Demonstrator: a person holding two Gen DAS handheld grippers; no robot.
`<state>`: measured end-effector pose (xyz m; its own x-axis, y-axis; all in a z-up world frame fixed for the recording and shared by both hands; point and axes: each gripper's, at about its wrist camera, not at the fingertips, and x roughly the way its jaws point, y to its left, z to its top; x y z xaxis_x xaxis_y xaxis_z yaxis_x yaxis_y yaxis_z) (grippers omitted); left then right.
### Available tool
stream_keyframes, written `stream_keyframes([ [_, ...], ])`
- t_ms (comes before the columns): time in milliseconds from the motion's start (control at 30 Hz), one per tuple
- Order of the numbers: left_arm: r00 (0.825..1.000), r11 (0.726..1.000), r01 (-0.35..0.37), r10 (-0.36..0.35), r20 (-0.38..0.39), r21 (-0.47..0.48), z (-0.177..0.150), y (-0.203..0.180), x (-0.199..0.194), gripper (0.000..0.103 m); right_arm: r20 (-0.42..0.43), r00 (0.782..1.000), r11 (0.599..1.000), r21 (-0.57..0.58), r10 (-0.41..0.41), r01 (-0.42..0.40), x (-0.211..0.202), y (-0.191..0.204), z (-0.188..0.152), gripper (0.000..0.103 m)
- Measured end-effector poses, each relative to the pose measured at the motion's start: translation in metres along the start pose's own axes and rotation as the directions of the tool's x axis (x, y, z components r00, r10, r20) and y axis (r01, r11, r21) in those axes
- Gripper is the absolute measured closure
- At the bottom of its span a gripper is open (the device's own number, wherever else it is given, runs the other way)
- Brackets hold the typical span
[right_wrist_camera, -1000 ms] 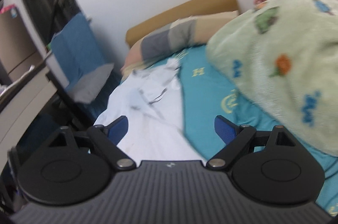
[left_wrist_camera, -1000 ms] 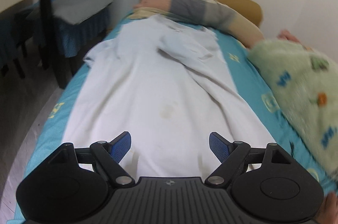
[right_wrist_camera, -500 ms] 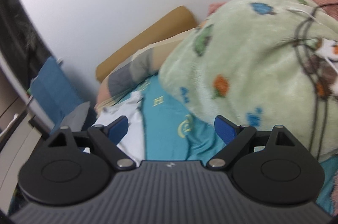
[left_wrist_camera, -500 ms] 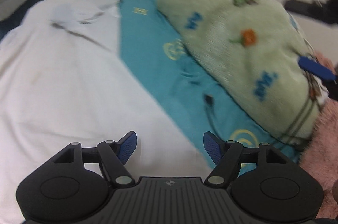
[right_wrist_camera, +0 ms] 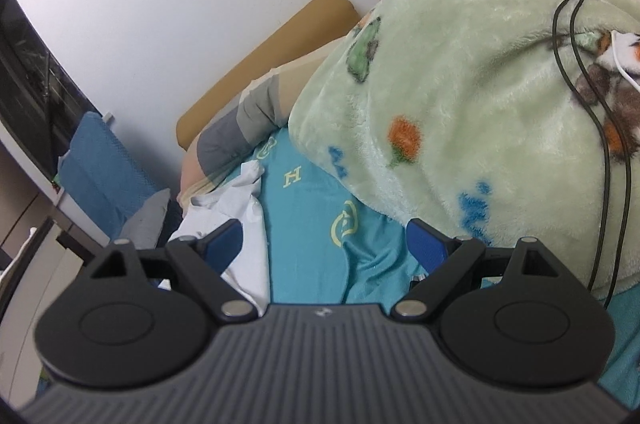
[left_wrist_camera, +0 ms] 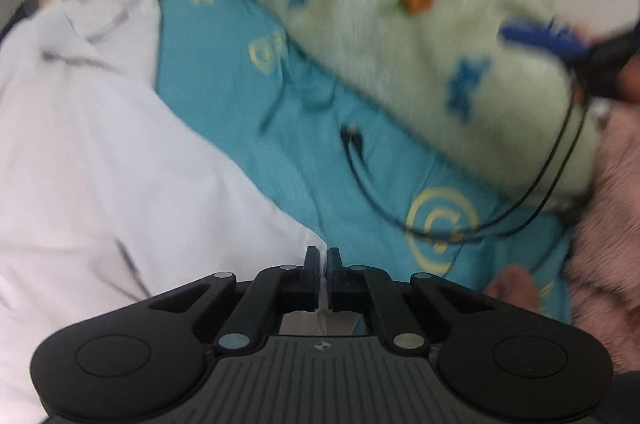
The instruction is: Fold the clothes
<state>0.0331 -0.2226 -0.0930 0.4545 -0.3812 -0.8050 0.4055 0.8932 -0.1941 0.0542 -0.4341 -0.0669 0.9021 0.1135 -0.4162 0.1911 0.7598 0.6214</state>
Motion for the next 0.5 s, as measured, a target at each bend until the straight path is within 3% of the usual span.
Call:
stream_keyframes([
  [133, 0.996, 0.987, 0.086, -0.080, 0.046, -0.134, 0.001, 0.041, -0.057, 0.099, 0.012, 1.000, 1.000, -0.007, 0.022, -0.021, -0.005, 0.004, -0.001, 0.013],
  [267, 0.992, 0.946, 0.128, -0.117, 0.054, -0.296, -0.018, 0.098, -0.110, 0.099, 0.004, 0.999, 0.998, -0.048, 0.034, -0.034, -0.006, 0.016, -0.004, 0.013],
  [367, 0.997, 0.914, 0.075, -0.079, 0.008, -0.398, -0.037, 0.138, -0.130, 0.100, -0.059, 0.997, 0.995, -0.088, 0.042, -0.048, 0.004, 0.027, -0.013, 0.013],
  [500, 0.993, 0.866, -0.068, 0.010, -0.119, -0.496, -0.056, 0.176, -0.123, 0.099, -0.177, 0.982, 0.989, -0.117, 0.067, -0.089, 0.020, 0.041, -0.032, 0.013],
])
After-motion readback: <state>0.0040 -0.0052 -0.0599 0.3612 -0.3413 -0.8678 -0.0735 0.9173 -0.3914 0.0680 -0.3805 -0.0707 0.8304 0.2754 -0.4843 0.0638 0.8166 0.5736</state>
